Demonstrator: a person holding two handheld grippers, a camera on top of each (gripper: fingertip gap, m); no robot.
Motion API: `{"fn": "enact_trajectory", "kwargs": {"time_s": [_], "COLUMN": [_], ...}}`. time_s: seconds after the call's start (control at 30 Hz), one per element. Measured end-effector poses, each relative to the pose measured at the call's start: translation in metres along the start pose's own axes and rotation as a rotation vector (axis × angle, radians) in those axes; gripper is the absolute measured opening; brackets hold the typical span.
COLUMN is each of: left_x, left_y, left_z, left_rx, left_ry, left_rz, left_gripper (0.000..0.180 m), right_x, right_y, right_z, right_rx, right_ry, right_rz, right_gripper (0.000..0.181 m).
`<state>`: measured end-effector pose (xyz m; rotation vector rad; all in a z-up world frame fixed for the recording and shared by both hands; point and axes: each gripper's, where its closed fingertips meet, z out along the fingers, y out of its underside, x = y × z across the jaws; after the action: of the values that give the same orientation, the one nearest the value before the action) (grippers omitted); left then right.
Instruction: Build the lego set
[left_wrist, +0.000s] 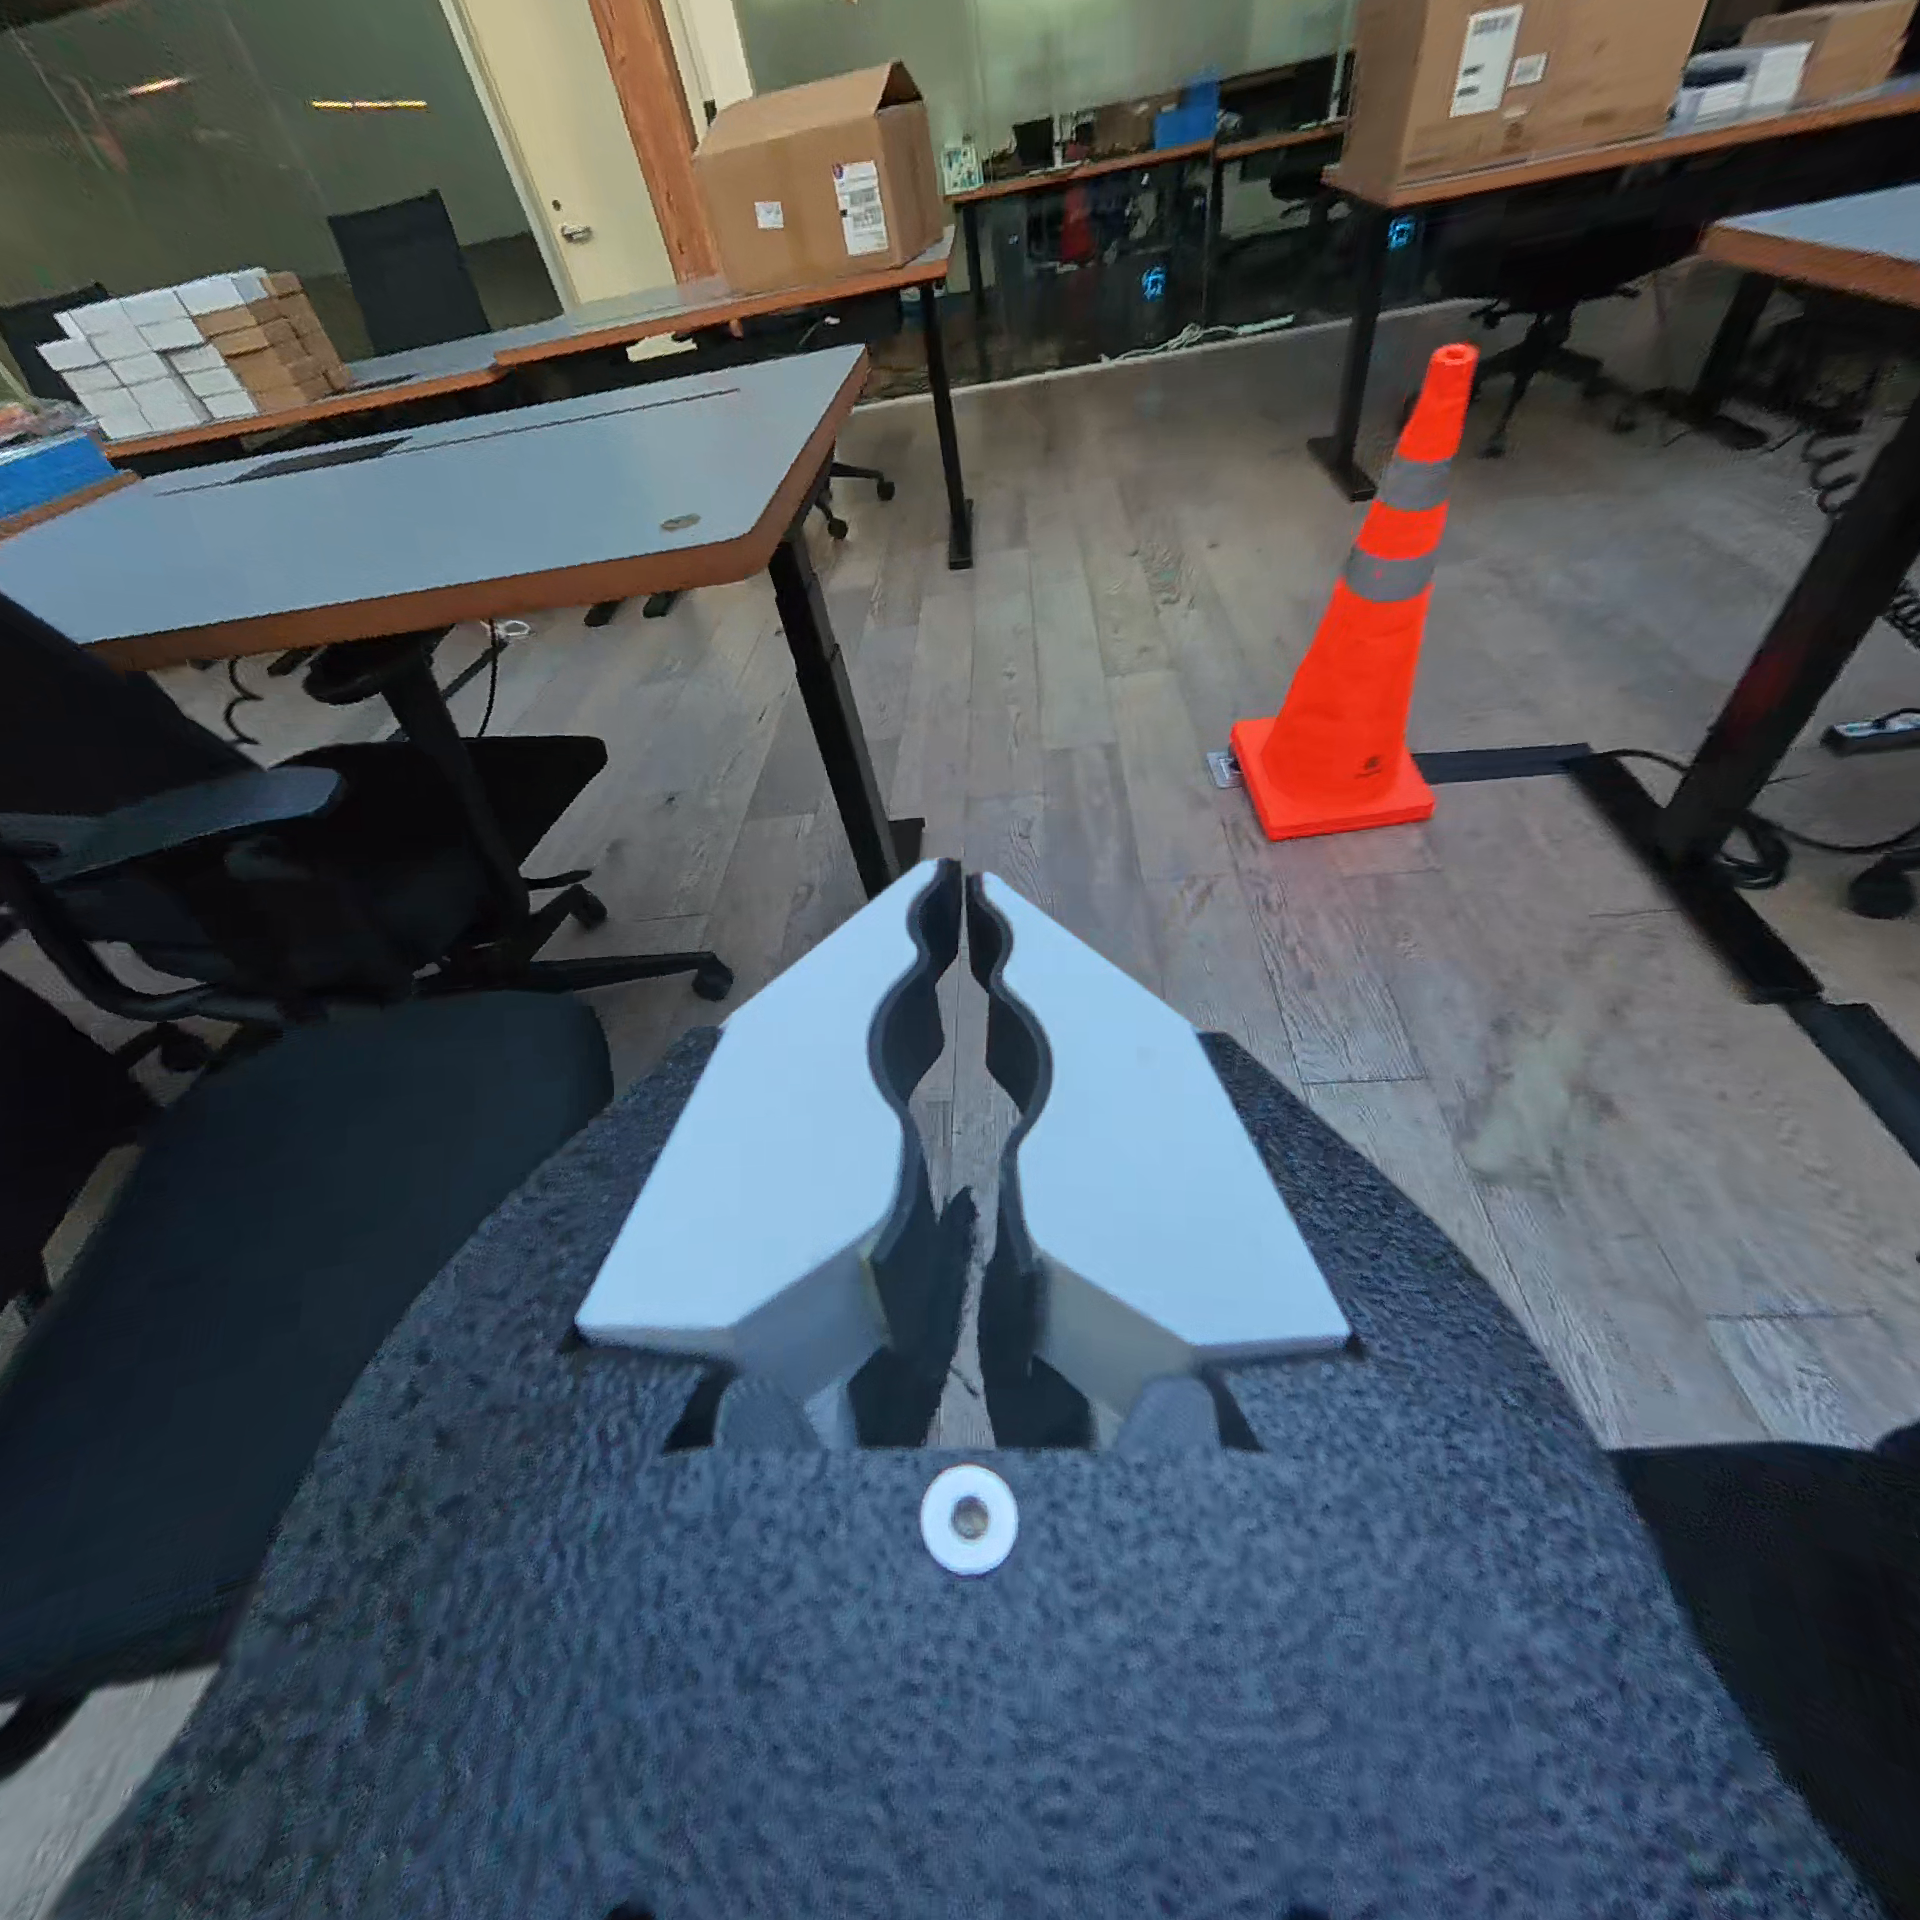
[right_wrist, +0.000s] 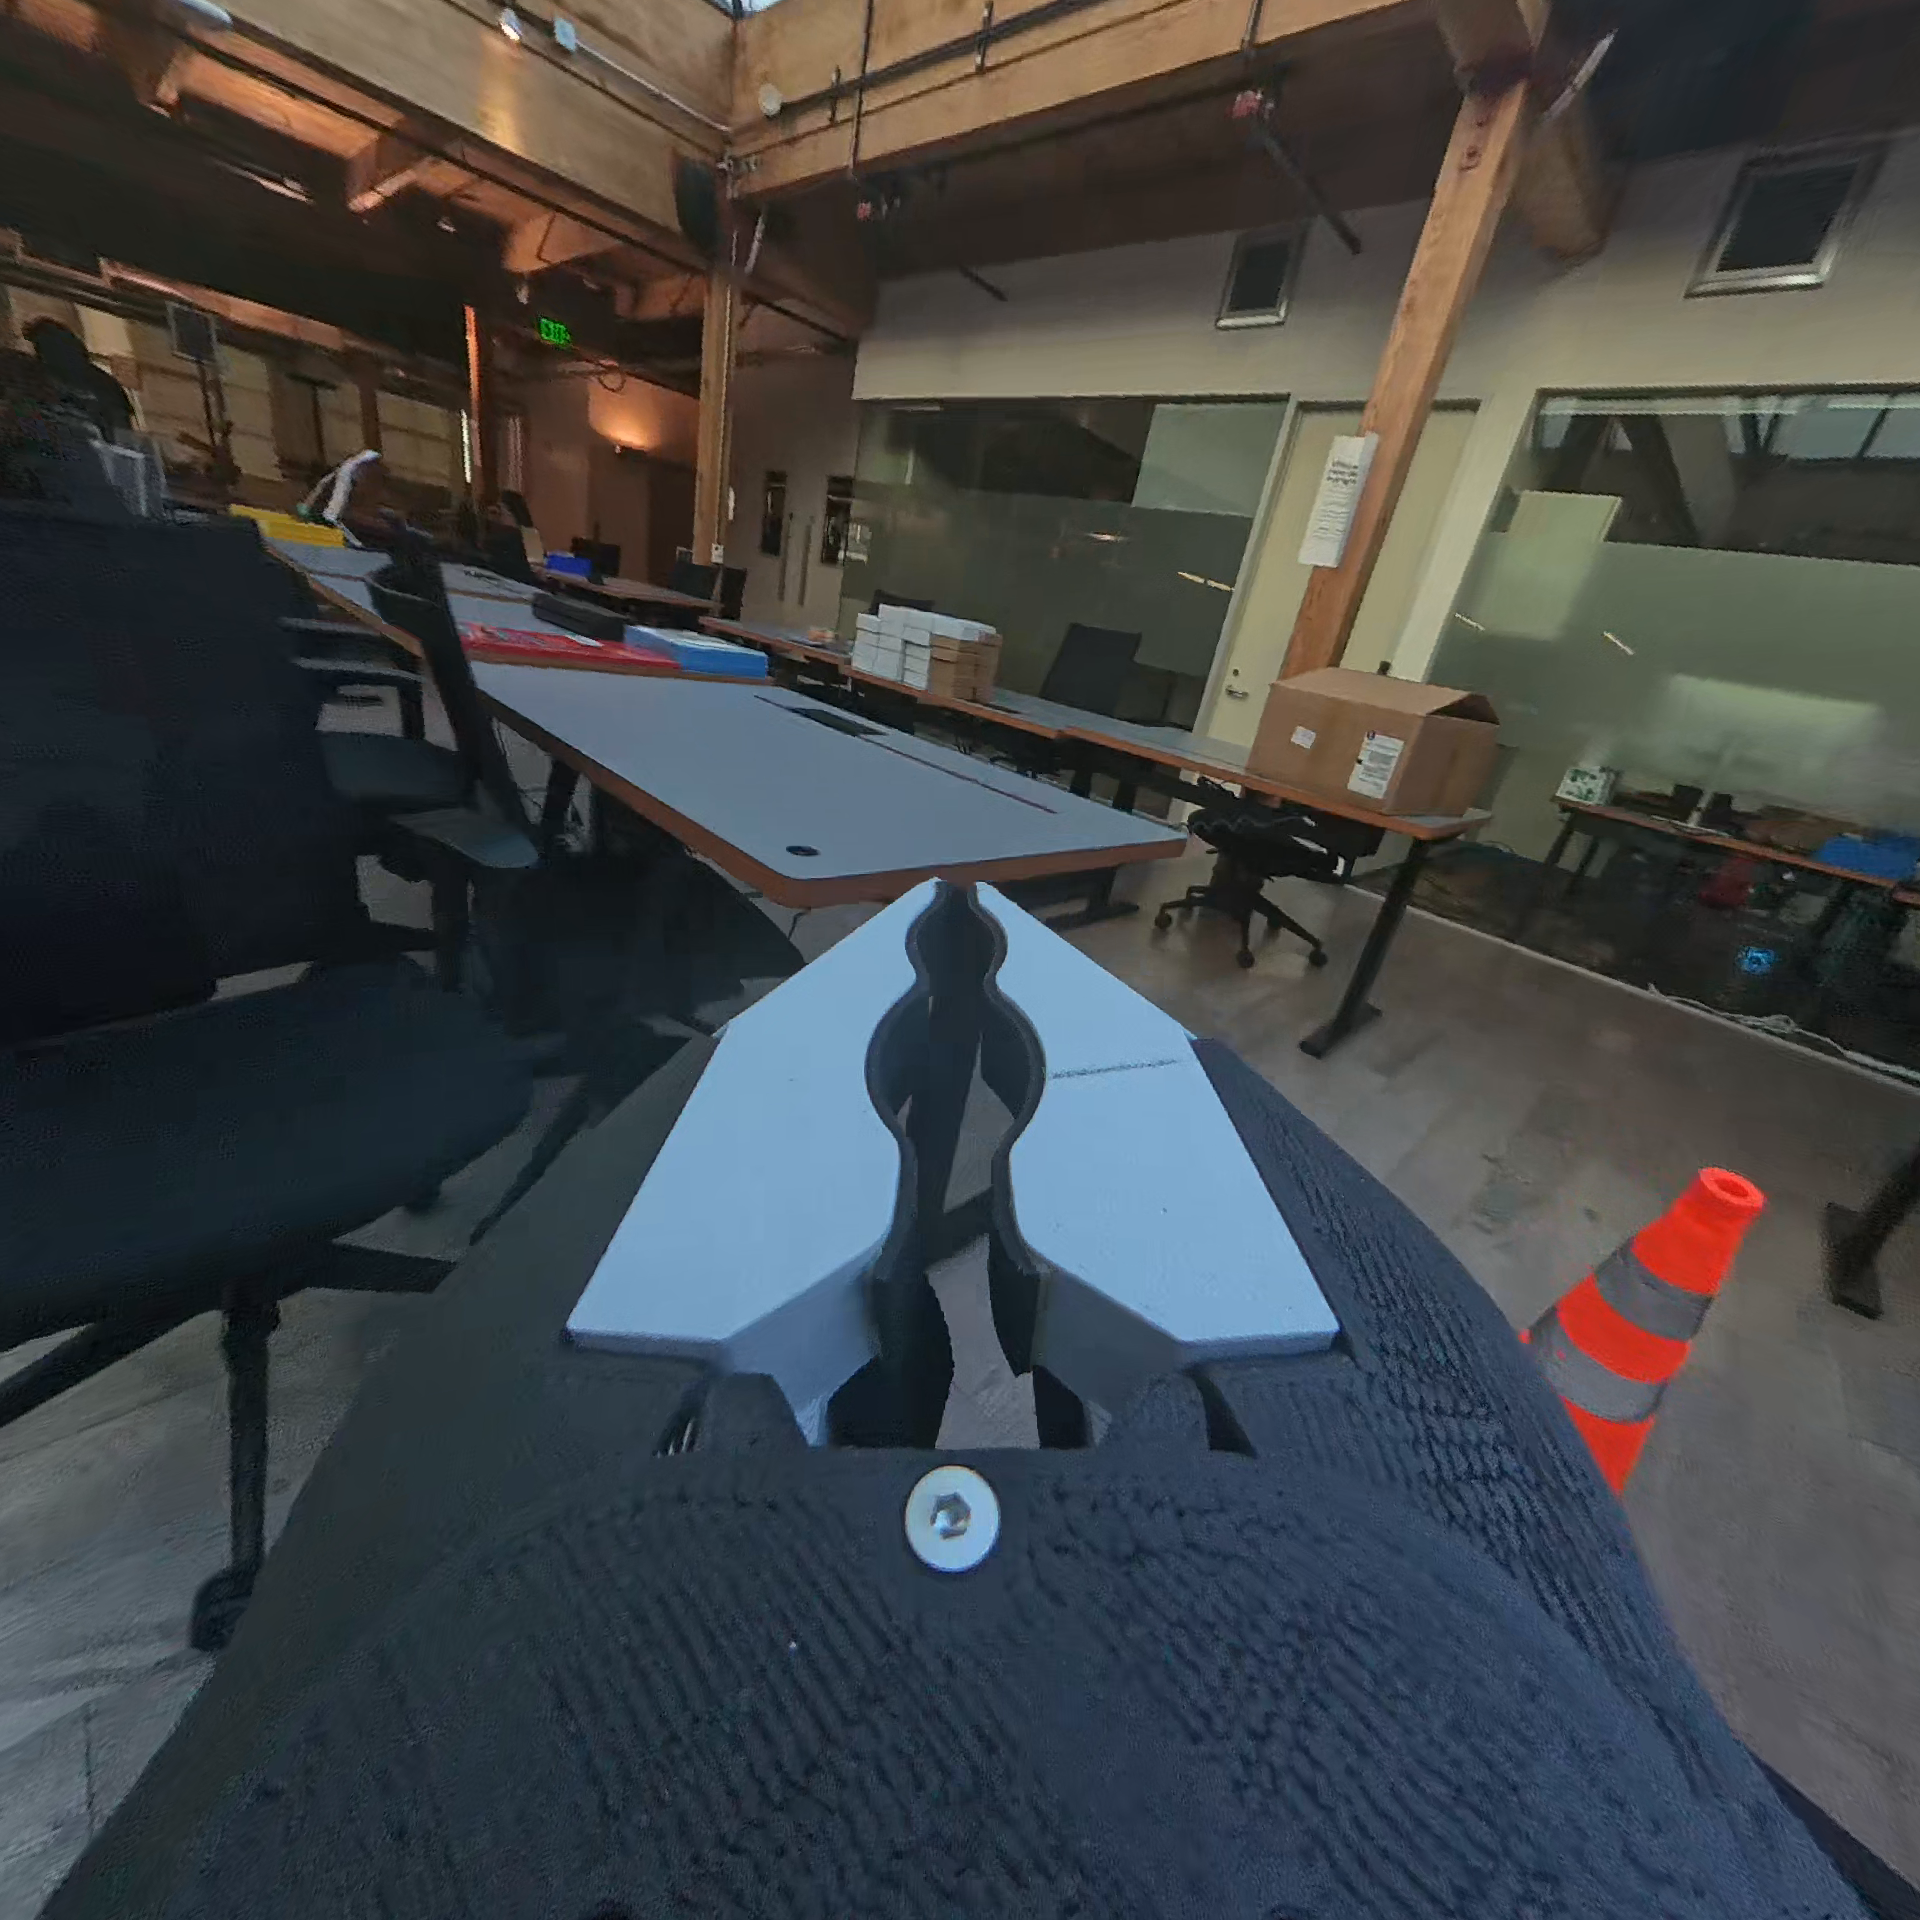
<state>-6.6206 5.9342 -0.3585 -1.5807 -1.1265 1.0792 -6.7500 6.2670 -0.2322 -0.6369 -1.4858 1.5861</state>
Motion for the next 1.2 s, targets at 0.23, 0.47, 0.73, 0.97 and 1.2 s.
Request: {"fn": "enact_trajectory", "kwargs": {"time_s": [0.23,0.47,0.73,0.97,1.2], "left_x": [0.004,0.04,0.041,0.018,0.04], "left_y": [-0.144,-0.271,-0.309,-0.307,-0.367], "left_z": [0.297,0.585,0.831,1.023,1.305], "left_rx": [0.148,0.423,0.328,0.216,0.175], "left_ry": [0.284,0.429,0.367,0.393,0.618], "left_rz": [0.023,-0.135,-0.172,-0.228,-0.035], "left_gripper": [0.0,0.017,0.069,0.069,0.053], "right_x": [0.169,0.348,0.534,0.688,0.893], "right_y": [0.039,0.129,0.172,0.222,0.329], "right_z": [0.122,0.213,0.446,0.628,0.702], "right_rx": [-0.065,-0.166,-0.015,0.089,-0.012], "right_ry": [0.179,0.389,0.297,0.35,0.83], "right_rz": [-0.076,-0.186,0.098,0.069,0.171], "right_gripper": [0.013,0.02,0.048,0.091,0.095]}}
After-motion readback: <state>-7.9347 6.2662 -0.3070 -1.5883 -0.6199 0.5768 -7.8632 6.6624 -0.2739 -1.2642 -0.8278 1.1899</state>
